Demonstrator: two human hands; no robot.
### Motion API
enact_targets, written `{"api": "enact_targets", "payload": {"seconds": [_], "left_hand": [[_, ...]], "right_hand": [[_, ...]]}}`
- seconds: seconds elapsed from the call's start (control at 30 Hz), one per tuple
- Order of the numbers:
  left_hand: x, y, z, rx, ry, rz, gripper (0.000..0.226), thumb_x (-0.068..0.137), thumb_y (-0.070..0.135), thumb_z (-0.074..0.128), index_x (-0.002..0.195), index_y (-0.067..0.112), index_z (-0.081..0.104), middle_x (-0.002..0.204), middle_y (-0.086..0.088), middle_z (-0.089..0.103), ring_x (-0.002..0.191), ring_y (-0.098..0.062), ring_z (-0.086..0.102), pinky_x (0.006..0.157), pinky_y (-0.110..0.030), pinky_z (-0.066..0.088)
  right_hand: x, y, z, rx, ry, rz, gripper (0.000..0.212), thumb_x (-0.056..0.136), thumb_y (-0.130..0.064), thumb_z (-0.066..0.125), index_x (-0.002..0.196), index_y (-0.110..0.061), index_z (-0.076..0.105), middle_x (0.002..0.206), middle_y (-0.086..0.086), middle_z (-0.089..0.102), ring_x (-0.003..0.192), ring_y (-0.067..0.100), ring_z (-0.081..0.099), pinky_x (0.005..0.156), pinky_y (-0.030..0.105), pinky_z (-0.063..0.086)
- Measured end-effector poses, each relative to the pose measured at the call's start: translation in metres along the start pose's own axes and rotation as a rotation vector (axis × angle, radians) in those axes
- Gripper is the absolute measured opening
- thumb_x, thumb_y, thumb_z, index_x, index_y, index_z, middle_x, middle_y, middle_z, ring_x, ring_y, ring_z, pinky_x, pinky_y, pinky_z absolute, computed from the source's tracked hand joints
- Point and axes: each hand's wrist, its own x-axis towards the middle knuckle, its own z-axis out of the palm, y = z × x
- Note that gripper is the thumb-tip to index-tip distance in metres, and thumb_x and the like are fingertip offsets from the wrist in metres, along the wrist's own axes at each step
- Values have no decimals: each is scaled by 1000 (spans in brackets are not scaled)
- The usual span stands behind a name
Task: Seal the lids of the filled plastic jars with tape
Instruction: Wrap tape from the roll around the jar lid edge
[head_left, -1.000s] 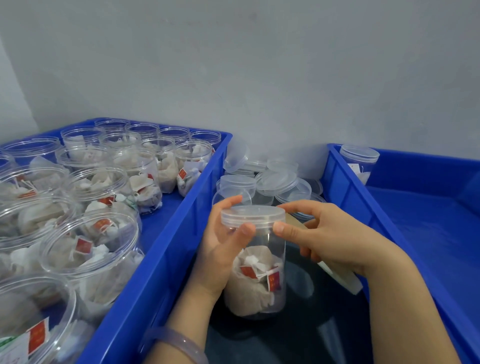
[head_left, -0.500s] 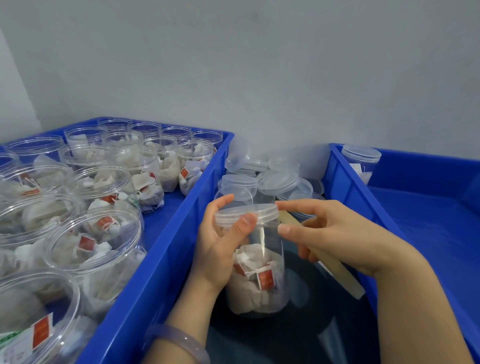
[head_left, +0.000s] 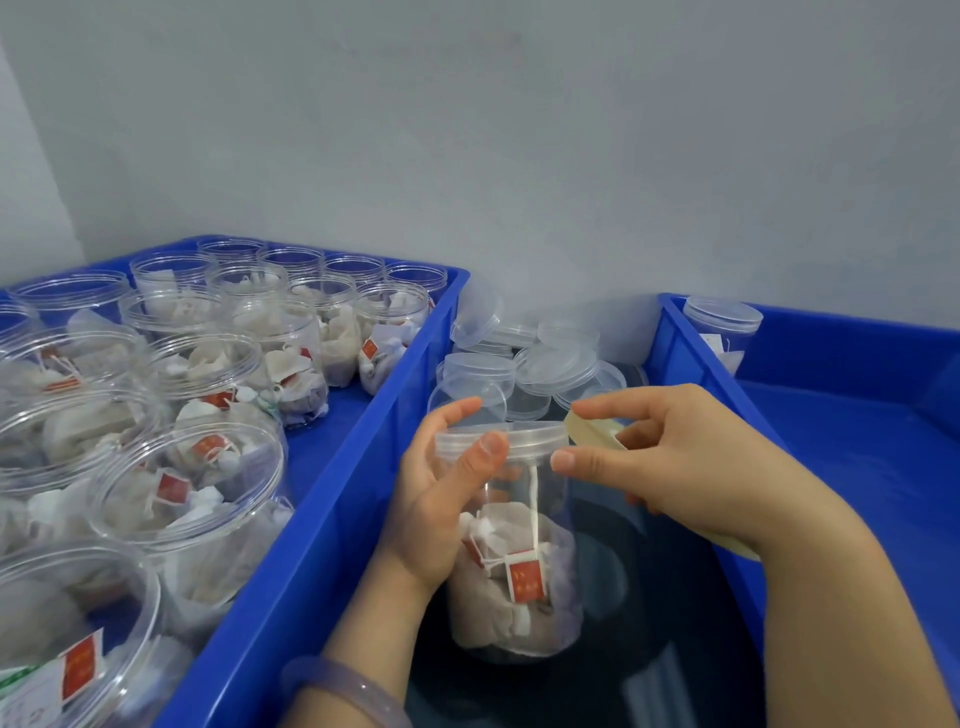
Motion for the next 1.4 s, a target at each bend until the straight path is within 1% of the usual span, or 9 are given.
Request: {"api": "enact_targets", "payload": {"seconds": [0.2, 0.33, 0.5, 0.63, 0.77, 0.87, 0.97, 1.17, 1.4], "left_hand": [[-3, 5, -3, 36, -82, 56, 77, 50, 47, 79, 118, 19, 55, 99, -1, 72, 94, -23, 68, 74, -29, 56], [-3, 6, -2, 6, -159, 23, 100, 41, 61, 86, 123, 16, 51, 106, -5, 71, 101, -22, 67, 79, -27, 53], [-2, 5, 3, 74, -129, 6, 108, 28, 66, 86, 118, 17, 52, 101, 2, 71, 96, -11, 68, 74, -18, 52], [-4, 7, 5, 203, -38, 94, 98, 34, 54, 83, 123, 28, 51, 118, 6, 63, 104, -2, 63, 78, -14, 50], [-5, 6, 6, 398, -5, 131, 110, 28, 61, 81, 130, 41, 43, 124, 17, 56, 108, 11, 54, 84, -7, 46], [-3, 6, 3, 415, -24, 122, 114, 25, 58, 84, 130, 44, 41, 125, 15, 57, 111, 6, 55, 90, -16, 48], [-4, 6, 3, 428, -63, 116, 115, 25, 58, 86, 130, 48, 41, 121, 19, 58, 110, 10, 54, 86, -7, 46], [1, 11, -1, 281, 13, 109, 108, 29, 47, 82, 129, 32, 47, 113, 7, 66, 103, -2, 64, 84, -20, 53], [-1, 11, -4, 159, -29, 63, 102, 34, 38, 82, 130, 28, 48, 111, -2, 69, 101, -12, 67, 78, -24, 55]], "right_hand": [[-2, 0, -1, 40, -80, 72, 96, 25, -77, 64, 115, -44, 60, 94, -2, 67, 53, 3, 63, 58, 21, 45], [-1, 2, -1, 123, -168, 93, 104, 27, -74, 71, 127, -53, 50, 99, 0, 65, 57, 5, 63, 60, 21, 47], [4, 8, 2, 149, -218, 88, 96, 36, -69, 70, 128, -55, 47, 63, -13, 63, 53, 2, 58, 57, 18, 47], [5, 8, 2, 108, -218, 68, 88, 35, -75, 67, 121, -62, 49, 76, -12, 66, 55, 0, 57, 55, 15, 46], [7, 10, 3, 31, -236, 35, 92, 36, -77, 68, 124, -62, 46, 69, -35, 56, 67, -2, 47, 63, 16, 38], [9, 14, 3, 24, -222, 38, 96, 32, -76, 69, 123, -64, 43, 79, -28, 53, 67, -2, 48, 65, 18, 40], [7, 15, 1, 46, -231, 41, 85, 29, -73, 72, 110, -70, 47, 77, -23, 60, 66, -4, 53, 65, 19, 42], [4, 12, -1, 93, -202, 8, 86, 34, -70, 72, 117, -62, 54, 92, -1, 68, 62, -2, 61, 66, 19, 46], [0, 7, -3, 146, -195, 6, 77, 38, -64, 71, 114, -51, 62, 89, 1, 72, 59, 7, 64, 59, 16, 49]]}}
